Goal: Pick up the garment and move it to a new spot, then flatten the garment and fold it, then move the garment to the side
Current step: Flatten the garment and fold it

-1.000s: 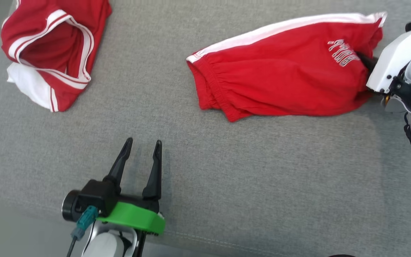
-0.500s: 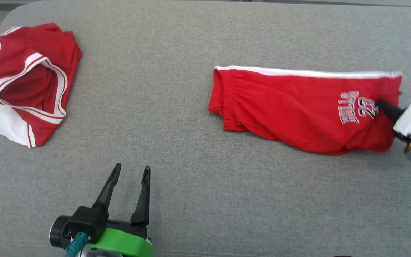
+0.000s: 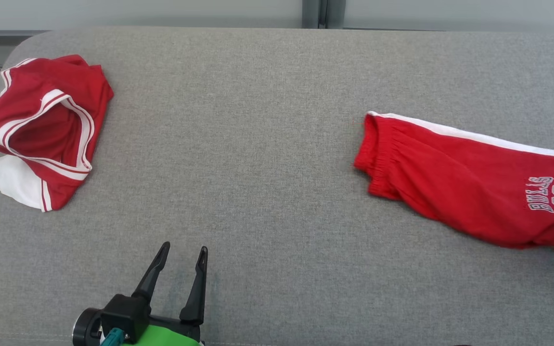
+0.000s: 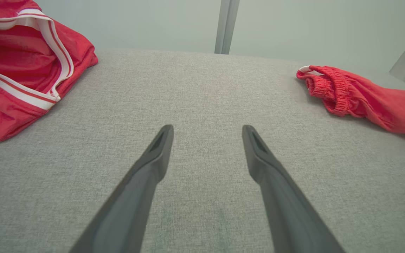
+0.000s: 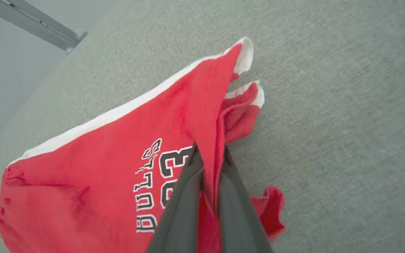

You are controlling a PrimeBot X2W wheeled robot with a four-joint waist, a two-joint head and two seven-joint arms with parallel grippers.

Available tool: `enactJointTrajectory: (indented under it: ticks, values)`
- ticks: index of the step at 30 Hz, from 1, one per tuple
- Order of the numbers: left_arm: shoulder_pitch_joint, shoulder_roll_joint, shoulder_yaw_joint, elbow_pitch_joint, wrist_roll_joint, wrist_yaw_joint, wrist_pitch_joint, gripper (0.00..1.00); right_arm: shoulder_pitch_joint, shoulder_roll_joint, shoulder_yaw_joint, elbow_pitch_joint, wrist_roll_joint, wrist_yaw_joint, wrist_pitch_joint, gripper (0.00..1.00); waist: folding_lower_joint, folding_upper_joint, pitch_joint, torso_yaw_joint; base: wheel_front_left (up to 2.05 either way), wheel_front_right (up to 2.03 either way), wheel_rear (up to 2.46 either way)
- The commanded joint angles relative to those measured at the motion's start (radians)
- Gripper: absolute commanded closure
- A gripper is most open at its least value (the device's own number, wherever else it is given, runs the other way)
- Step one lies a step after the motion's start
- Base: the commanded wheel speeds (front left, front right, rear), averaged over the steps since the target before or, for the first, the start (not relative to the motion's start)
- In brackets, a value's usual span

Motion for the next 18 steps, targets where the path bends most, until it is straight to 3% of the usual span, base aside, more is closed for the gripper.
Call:
enactJointTrajectory:
  ticks: [1, 3, 9, 15, 18]
  values:
    - [0.014, -0.006, 0.005, 0.001, 0.005, -0.005, 0.000, 0.00, 0.009, -0.023, -0.021, 0.000, -0.017, 0.000, -0.001, 1.00, 0.0000, -0.0001, -0.015, 0.001, 0.00, 0.00, 0.00]
    - [0.020, -0.018, 0.014, 0.005, 0.010, -0.011, 0.000, 0.00, 0.003, -0.071, -0.089, -0.009, -0.042, 0.000, 0.009, 1.00, 0.0000, -0.0001, -0.020, 0.003, 0.00, 0.00, 0.00]
    - [0.028, -0.037, 0.004, 0.024, 0.018, -0.022, 0.000, 0.00, -0.061, -0.088, -0.114, -0.097, -0.046, 0.000, 0.051, 1.00, 0.0000, -0.0001, -0.038, 0.007, 0.00, 0.00, 0.00]
    - [0.033, -0.051, -0.001, 0.040, 0.028, -0.033, 0.000, 0.00, -0.093, 0.004, 0.066, -0.299, 0.014, 0.000, 0.157, 1.00, 0.0000, -0.0001, -0.055, -0.003, 0.00, 0.00, 0.00]
    - [0.008, -0.055, -0.001, 0.047, 0.033, -0.039, 0.000, 0.00, -0.085, 0.085, 0.179, -0.365, -0.001, 0.000, 0.195, 1.00, 0.0000, -0.0001, -0.048, -0.009, 0.00, 0.00, 0.00]
